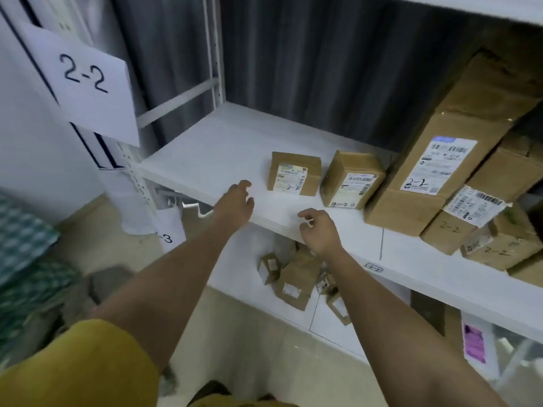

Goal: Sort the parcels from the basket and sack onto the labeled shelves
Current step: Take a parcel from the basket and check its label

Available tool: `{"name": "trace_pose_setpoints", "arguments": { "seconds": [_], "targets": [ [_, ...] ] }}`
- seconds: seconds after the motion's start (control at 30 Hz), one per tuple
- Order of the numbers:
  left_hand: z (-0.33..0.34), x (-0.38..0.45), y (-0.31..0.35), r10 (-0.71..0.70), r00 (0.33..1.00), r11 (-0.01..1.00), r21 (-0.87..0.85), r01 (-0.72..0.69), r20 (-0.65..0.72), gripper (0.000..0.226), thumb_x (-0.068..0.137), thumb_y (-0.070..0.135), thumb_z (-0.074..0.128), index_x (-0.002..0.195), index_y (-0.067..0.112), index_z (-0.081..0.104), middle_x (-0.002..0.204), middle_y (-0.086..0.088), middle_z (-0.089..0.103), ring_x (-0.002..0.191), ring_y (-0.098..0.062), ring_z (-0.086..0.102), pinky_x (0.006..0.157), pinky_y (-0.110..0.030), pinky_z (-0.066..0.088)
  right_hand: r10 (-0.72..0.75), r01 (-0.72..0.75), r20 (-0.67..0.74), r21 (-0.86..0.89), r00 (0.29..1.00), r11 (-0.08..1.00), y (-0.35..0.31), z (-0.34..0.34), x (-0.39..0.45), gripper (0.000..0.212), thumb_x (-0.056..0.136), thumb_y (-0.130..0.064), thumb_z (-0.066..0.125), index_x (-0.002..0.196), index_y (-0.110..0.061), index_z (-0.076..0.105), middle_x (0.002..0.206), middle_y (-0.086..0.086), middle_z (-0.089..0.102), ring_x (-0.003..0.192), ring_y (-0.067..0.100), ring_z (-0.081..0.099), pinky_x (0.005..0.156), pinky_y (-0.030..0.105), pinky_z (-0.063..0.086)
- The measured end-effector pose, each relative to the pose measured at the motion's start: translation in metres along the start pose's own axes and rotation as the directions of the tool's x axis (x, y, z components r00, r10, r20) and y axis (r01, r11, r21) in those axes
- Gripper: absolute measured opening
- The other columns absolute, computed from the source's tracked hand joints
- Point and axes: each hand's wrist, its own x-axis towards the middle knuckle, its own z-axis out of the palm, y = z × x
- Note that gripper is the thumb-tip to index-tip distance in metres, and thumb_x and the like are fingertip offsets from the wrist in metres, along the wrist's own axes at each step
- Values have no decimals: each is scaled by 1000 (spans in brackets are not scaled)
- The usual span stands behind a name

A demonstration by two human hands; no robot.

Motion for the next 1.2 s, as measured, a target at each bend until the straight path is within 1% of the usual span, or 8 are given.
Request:
{"name": "trace_pose_setpoints", "arguments": {
  "seconds": [0.23, 0.4, 0.47, 0.7, 0.83, 0.97, 1.07, 1.2],
  "targets": [
    [-61, -63, -73, -184, 975, 982, 27, 189, -125, 26, 98, 28, 38, 99, 14, 60, 81, -2, 62, 84, -27, 62, 67, -32, 44, -211, 218, 159, -28, 965, 976, -83, 73, -17, 27, 97, -9, 48, 118, -12, 64, 109, 7, 64, 85, 16, 54, 76, 24, 41],
    [-127, -130, -150, -362, 916, 920, -225, 321, -172, 20, 97, 23, 43, 106, 18, 60, 89, -6, 72, 85, -29, 66, 80, -40, 53, -282, 304, 300, -28, 911, 952, -155, 157, -59, 23, 95, -9, 50, 110, -5, 66, 90, 12, 66, 82, 29, 61, 74, 35, 51],
    [-158, -163, -185, -416, 886, 899, -243, 365, -206, 20, 97, 22, 44, 109, 18, 59, 86, -8, 71, 84, -30, 66, 79, -40, 53, -286, 310, 355, -11, 890, 951, -187, 196, -86, 23, 95, -13, 50, 112, -10, 66, 86, 8, 65, 79, 24, 59, 68, 29, 45],
    [-270, -289, -301, -552, 780, 833, -227, 504, -294, 24, 101, 25, 40, 116, 17, 57, 74, -6, 64, 61, -23, 58, 51, -31, 42, -393, 377, 510, 141, 765, 916, -301, 327, -187, 23, 94, -9, 50, 109, -11, 68, 109, 8, 68, 101, 25, 61, 74, 23, 39],
    [-319, -360, -355, -658, 660, 752, -285, 594, -362, 20, 101, 25, 40, 109, 19, 57, 78, -8, 68, 72, -28, 64, 67, -42, 53, -430, 394, 610, 202, 666, 897, -353, 387, -240, 18, 98, -17, 49, 105, -24, 63, 99, -4, 61, 89, 15, 58, 70, 25, 42],
    [-354, -416, -401, -747, 537, 665, -435, 607, -392, 10, 97, 23, 45, 99, 27, 54, 75, -8, 67, 76, -29, 65, 74, -43, 55, -420, 325, 685, 273, 596, 906, -400, 428, -278, 20, 103, -16, 44, 115, -17, 60, 104, -5, 55, 89, 10, 50, 66, 19, 39],
    [-380, -439, -432, -800, 444, 601, -523, 605, -404, 16, 97, 22, 45, 108, 21, 57, 83, -10, 69, 80, -30, 67, 77, -47, 55, -408, 301, 705, 279, 580, 912, -429, 459, -287, 21, 103, -16, 44, 116, -20, 60, 103, -7, 54, 81, 3, 50, 59, 10, 36],
    [-412, -444, -468, -811, 415, 586, -569, 578, -413, 15, 98, 21, 45, 109, 18, 56, 82, -5, 68, 80, -27, 66, 74, -42, 53, -403, 283, 693, 289, 598, 915, -471, 499, -283, 21, 103, -15, 44, 113, -23, 61, 93, -13, 54, 75, 1, 49, 68, 25, 46]
  ]
}}
